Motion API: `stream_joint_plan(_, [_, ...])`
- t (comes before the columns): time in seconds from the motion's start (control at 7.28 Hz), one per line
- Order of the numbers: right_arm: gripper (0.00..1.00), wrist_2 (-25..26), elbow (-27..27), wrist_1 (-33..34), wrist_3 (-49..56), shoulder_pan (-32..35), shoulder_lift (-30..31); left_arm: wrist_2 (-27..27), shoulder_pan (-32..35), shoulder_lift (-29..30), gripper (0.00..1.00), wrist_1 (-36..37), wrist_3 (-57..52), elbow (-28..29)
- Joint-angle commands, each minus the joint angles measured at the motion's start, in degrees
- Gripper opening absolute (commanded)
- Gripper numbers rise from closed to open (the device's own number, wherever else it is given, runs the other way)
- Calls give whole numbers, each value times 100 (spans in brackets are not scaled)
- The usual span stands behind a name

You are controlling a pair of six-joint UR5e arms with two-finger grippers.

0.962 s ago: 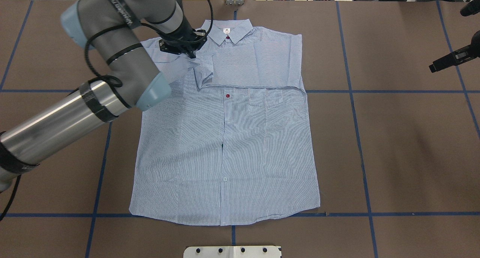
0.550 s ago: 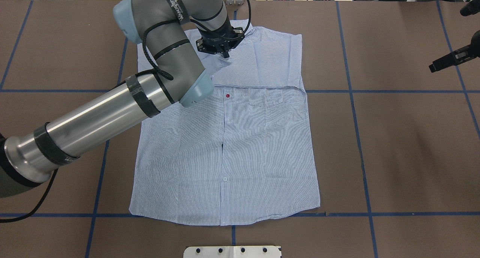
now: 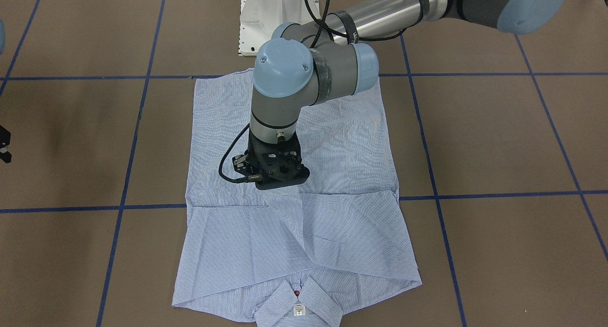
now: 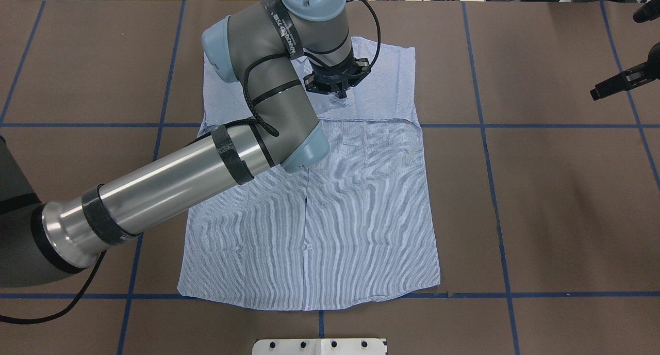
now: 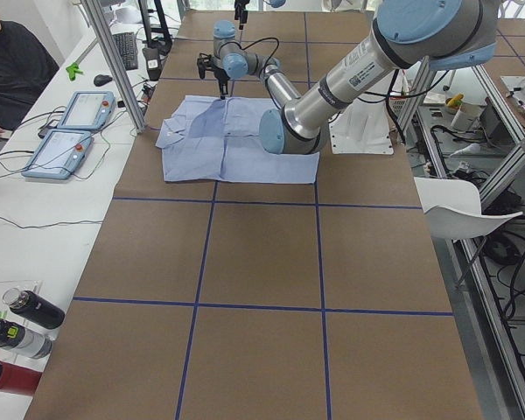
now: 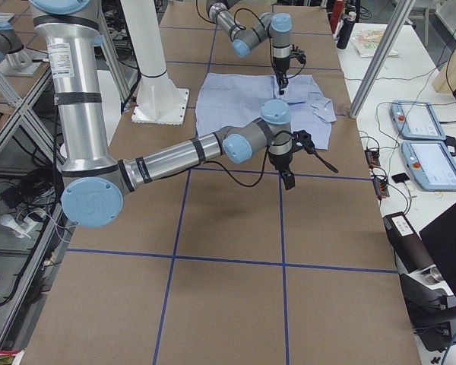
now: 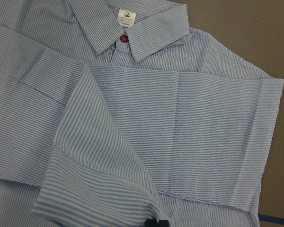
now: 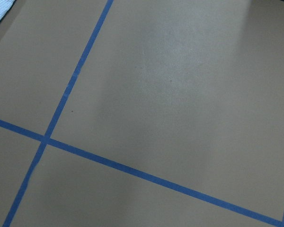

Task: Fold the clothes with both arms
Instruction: 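Carry the sleeve with the left gripper across onto the shirt front, then release the sleeve and move both grippers to the shirt's side edges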

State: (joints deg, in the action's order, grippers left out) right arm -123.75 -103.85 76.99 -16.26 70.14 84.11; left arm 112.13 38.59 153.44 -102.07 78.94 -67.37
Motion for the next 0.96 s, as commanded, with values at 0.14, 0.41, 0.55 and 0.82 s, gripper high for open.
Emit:
stream_joint_plan(0.14, [100,-61,23,0,0,0,0,-164,-317,80,100,-409,120,171])
stream_joint_plan(0.41, [100,-97,32,0,-17,0,-9,-138,-414,160,100,-541,218,145])
stream_joint_plan(0.55, [100,-97,14,-8,-322,-26,-9,-112,-414,134,100,-542,166,119])
stream_joint_plan(0.82, [100,-79,-221,-52,-1401,-419,-17,-42,-405,-163,100,-411,-150,-265])
